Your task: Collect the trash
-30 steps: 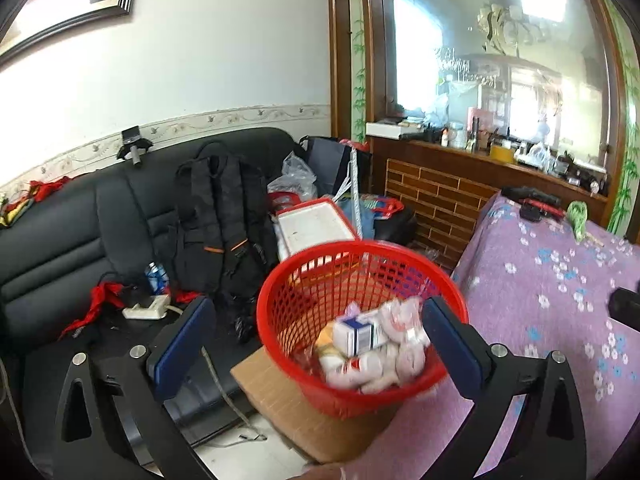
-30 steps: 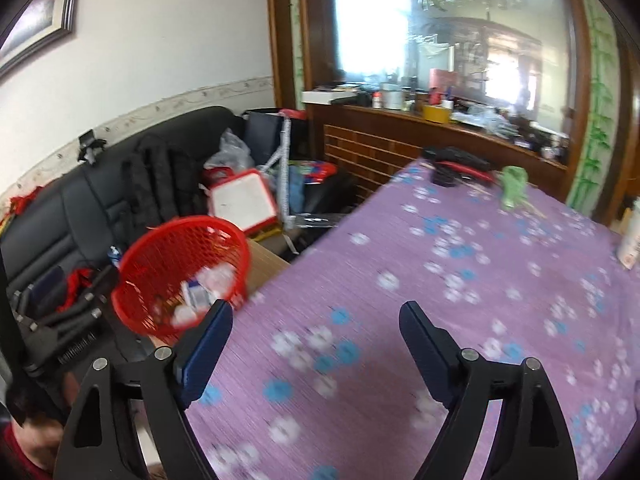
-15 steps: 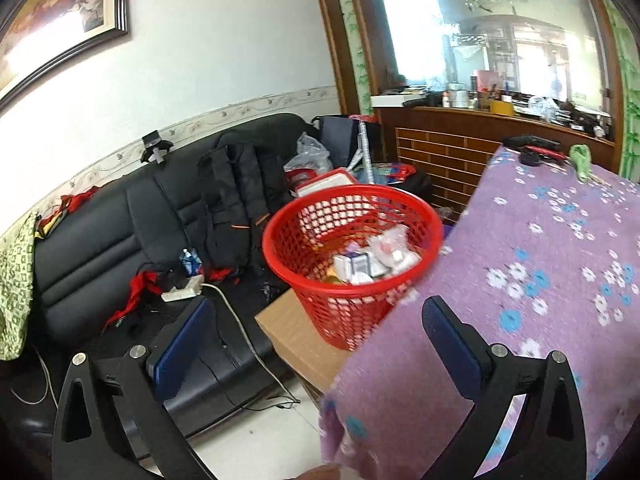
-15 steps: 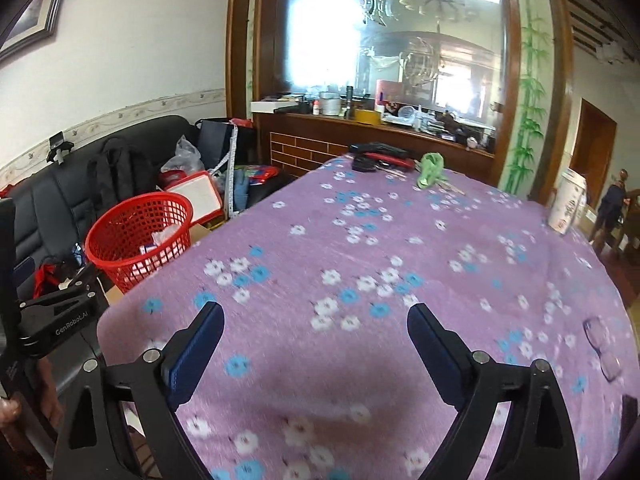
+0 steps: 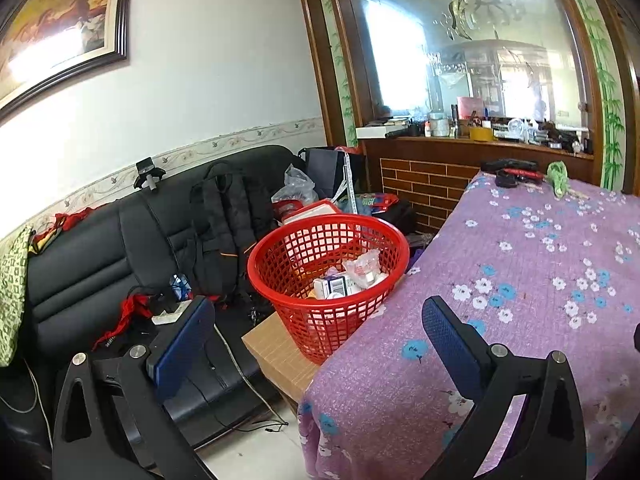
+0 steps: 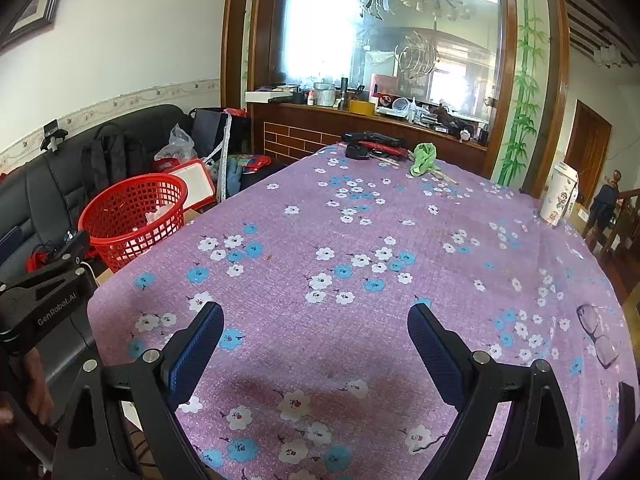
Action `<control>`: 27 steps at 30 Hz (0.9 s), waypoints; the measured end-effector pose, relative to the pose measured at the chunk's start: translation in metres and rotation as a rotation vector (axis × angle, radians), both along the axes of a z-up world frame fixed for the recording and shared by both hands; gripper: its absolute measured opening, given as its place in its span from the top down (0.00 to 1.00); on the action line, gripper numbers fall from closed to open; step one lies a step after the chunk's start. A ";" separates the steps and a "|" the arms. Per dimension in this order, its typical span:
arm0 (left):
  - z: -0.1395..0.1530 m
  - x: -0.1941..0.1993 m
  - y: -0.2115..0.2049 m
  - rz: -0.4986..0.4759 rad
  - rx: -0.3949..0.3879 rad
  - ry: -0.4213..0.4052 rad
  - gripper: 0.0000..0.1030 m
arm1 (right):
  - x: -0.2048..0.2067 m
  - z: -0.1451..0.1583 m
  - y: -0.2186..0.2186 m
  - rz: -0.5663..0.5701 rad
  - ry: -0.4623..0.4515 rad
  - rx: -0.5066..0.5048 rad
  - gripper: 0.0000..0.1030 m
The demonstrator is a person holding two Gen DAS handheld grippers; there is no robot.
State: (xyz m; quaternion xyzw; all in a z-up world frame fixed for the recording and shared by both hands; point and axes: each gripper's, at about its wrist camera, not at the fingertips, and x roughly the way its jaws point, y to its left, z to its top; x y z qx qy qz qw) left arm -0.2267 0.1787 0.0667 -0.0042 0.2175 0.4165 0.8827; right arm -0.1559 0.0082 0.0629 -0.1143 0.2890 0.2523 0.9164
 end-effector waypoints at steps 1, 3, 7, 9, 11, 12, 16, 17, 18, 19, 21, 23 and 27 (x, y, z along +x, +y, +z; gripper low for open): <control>-0.001 0.001 0.000 -0.002 0.000 0.007 0.00 | 0.000 -0.001 0.001 0.002 0.002 -0.002 0.07; -0.003 0.002 0.000 -0.007 -0.003 0.012 0.00 | 0.000 -0.002 0.002 0.003 0.003 -0.007 0.07; -0.005 0.001 -0.001 -0.015 0.003 0.015 0.00 | -0.002 -0.003 0.004 0.007 0.002 -0.019 0.07; -0.006 0.001 -0.002 -0.015 0.001 0.016 0.00 | -0.003 -0.004 0.005 0.010 -0.001 -0.025 0.07; -0.008 0.001 -0.001 -0.014 -0.001 0.020 0.00 | -0.003 -0.004 0.005 0.010 -0.002 -0.028 0.07; -0.008 0.001 -0.001 -0.014 -0.002 0.022 0.00 | -0.002 -0.004 0.005 0.011 -0.001 -0.028 0.07; -0.010 0.003 0.001 -0.013 -0.010 0.031 0.00 | -0.002 -0.005 0.006 0.010 0.003 -0.032 0.07; -0.010 0.003 0.002 -0.011 -0.009 0.032 0.00 | -0.002 -0.006 0.006 0.010 0.005 -0.033 0.07; -0.010 0.003 0.002 -0.010 -0.008 0.034 0.00 | -0.002 -0.007 0.006 0.010 0.006 -0.034 0.07; -0.011 0.003 0.002 -0.011 -0.008 0.035 0.00 | -0.002 -0.007 0.007 0.011 0.007 -0.037 0.07; -0.011 0.004 0.002 -0.012 -0.008 0.038 0.00 | -0.002 -0.008 0.007 0.011 0.005 -0.041 0.07; -0.012 0.004 0.002 -0.013 -0.006 0.040 0.00 | -0.002 -0.008 0.008 0.012 0.004 -0.044 0.07; -0.014 0.005 0.002 -0.014 -0.005 0.050 0.00 | -0.002 -0.008 0.009 0.011 0.002 -0.050 0.07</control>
